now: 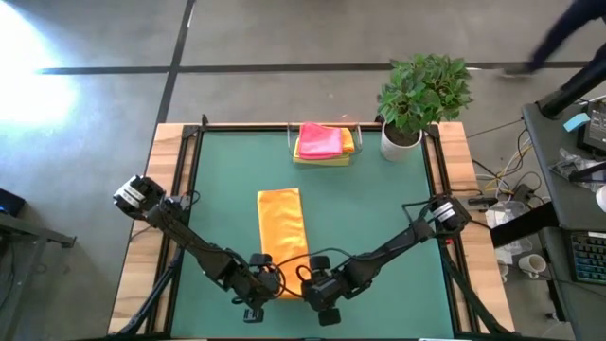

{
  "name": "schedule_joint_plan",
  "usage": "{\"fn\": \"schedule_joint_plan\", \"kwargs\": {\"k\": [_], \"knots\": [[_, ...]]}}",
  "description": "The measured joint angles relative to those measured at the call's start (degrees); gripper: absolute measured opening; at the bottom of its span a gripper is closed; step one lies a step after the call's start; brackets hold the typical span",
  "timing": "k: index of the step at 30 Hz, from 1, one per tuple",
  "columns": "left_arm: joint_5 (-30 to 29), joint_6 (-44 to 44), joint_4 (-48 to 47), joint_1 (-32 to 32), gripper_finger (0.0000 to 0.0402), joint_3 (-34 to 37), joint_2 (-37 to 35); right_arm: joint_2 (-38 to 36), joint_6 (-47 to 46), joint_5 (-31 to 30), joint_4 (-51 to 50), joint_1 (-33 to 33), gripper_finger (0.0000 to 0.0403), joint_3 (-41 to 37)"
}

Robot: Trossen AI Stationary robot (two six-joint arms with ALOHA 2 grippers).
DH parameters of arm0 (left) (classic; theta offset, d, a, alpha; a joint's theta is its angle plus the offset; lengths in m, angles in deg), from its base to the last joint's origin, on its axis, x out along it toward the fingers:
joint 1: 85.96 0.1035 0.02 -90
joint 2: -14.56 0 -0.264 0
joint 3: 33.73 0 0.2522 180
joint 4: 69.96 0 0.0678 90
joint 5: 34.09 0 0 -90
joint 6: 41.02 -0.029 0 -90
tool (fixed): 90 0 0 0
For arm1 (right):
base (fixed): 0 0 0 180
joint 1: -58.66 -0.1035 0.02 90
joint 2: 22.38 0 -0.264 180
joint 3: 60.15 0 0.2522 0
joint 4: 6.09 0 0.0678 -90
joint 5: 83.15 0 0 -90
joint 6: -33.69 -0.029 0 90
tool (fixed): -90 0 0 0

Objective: Fold microfiber towels
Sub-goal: Fold the orange towel

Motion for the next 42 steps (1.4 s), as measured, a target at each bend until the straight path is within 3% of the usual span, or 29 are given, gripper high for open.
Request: {"fn": "schedule_joint_plan", "kwargs": {"k": [9, 19, 25, 32, 42], "knots": [[0.0, 0.0, 0.5, 0.0, 0.0004, -0.3, 0.0, 0.0, -1.9, -2.9, -0.3, 0.0, 0.0138, -1.0], [0.0, -0.1, 1.5, 0.0, 0.0004, -0.3, 0.0, 0.0, -1.9, -2.8, -0.5, 0.0, 0.0017, -0.6], [0.5, 1.4, 1.5, 0.0, 0.0004, -0.3, -0.3, 0.0, -5.9, 0.5, -2.6, -0.5, 0.0009, 1.7], [6.3, 6.3, 2.8, -0.6, 0.0004, -0.9, -0.7, 0.0, -12.9, 1.6, -7.4, -3.1, 0.0009, 7.3], [8.4, 13.3, 3.2, -3.3, 0.0004, -7.7, -0.7, 0.0, -22.7, 1.8, -12.5, -6.4, 0.0009, 13.8]]}}
